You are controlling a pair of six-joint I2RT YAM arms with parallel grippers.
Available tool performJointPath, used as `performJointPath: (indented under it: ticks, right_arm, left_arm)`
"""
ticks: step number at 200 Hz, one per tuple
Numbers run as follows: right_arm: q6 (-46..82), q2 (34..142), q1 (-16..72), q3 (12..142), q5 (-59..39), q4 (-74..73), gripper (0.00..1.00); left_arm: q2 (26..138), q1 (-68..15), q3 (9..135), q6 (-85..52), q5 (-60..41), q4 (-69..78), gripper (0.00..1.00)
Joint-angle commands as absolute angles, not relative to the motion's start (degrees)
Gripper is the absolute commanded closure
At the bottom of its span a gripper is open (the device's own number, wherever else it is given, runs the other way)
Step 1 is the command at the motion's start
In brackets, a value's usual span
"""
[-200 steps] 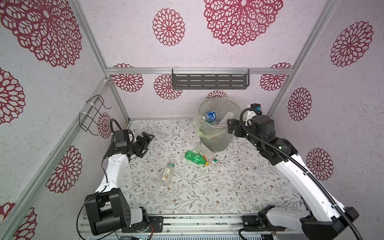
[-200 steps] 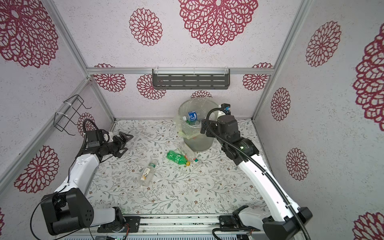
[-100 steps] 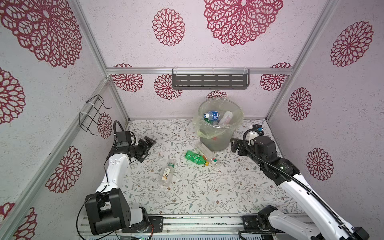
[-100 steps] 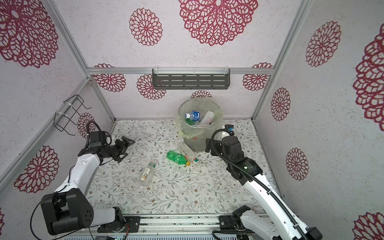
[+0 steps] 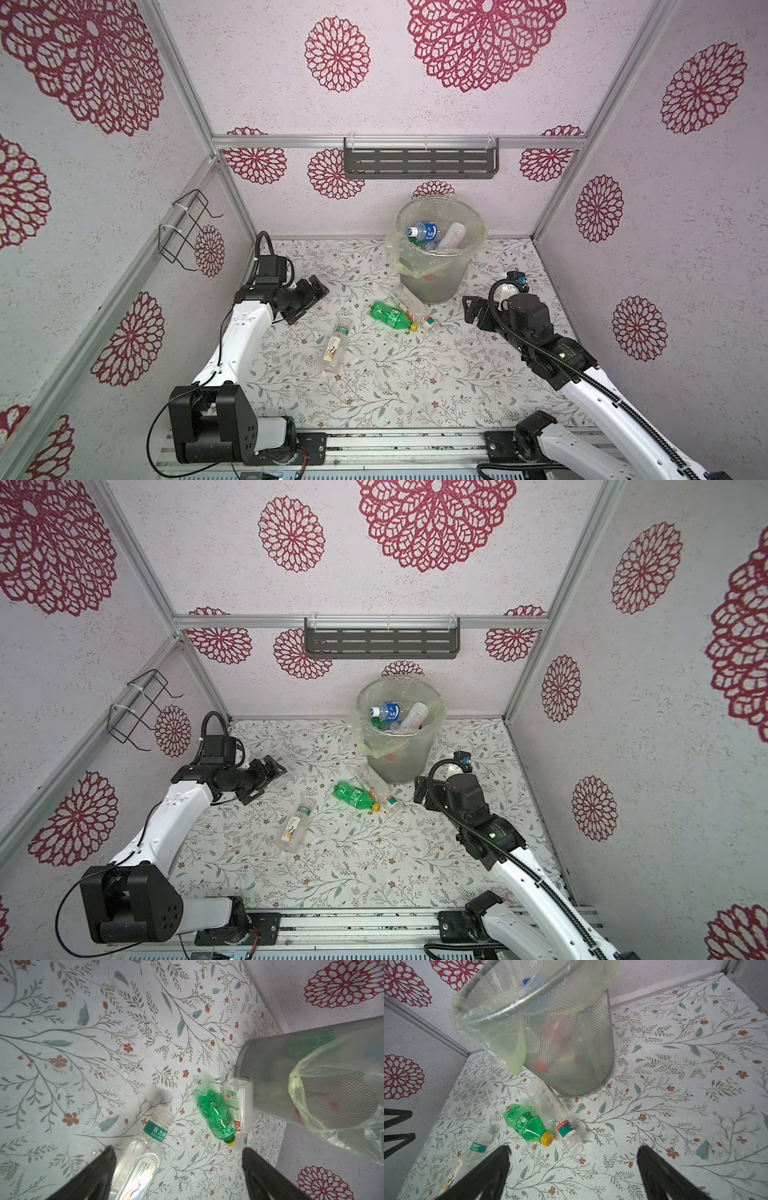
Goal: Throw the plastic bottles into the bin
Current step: 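Reach the left gripper down to the clear green-labelled bottle and close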
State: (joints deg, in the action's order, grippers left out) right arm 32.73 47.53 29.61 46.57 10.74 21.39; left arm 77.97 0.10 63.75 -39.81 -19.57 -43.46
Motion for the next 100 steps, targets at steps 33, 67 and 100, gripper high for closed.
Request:
performJointPath:
  ticks: [33, 67, 100]
  right_arm:
    - [35.6, 44.8, 29.4, 43.3, 10.0, 18.3, 0.01]
    - [35.8, 44.7, 29.4, 42.0, 9.6, 17.7, 0.01]
    - [36.1, 44.6, 29.5, 40.8, 9.3, 17.1, 0.01]
  left_arm:
    - [75.4, -5.6, 60.7, -38.6, -16.4, -43.8, 0.03]
    - [75.1, -8.5, 58.8, -38.6, -13.2, -45.3, 0.03]
    - [75.3, -11.3, 56.8, -39.5, -11.4, -45.0, 0.03]
